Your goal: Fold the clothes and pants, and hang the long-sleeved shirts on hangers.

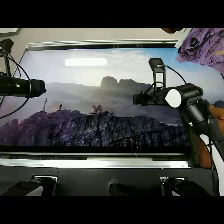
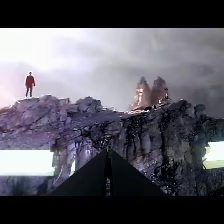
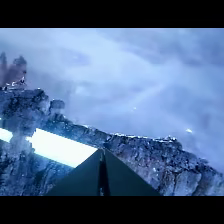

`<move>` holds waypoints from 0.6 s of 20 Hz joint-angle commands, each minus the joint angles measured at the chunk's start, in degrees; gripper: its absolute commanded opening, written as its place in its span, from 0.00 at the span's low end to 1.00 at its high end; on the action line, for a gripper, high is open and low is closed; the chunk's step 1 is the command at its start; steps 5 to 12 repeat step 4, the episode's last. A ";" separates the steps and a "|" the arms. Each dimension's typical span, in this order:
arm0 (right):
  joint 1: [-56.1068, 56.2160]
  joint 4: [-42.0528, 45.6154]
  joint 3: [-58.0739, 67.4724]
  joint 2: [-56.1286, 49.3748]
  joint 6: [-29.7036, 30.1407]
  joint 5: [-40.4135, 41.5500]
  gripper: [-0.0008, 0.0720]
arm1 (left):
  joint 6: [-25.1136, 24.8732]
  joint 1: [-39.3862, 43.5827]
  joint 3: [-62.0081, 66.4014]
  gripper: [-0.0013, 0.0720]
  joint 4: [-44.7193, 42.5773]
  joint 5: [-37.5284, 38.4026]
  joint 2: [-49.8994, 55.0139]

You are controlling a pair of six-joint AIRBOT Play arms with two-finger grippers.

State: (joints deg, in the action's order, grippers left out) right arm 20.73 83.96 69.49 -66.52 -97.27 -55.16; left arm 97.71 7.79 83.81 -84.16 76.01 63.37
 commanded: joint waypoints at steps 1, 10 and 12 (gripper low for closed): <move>0.13 0.13 0.07 -0.02 0.04 0.02 0.05 | 0.00 0.04 -0.07 0.04 -0.09 -0.04 -0.13; 0.13 0.13 0.07 -0.02 0.04 0.02 0.05 | -0.02 0.04 -0.07 0.04 -0.09 -0.04 -0.13; 0.13 0.13 0.07 -0.02 0.04 0.02 0.05 | -0.02 0.04 -0.07 0.04 -0.09 -0.04 -0.13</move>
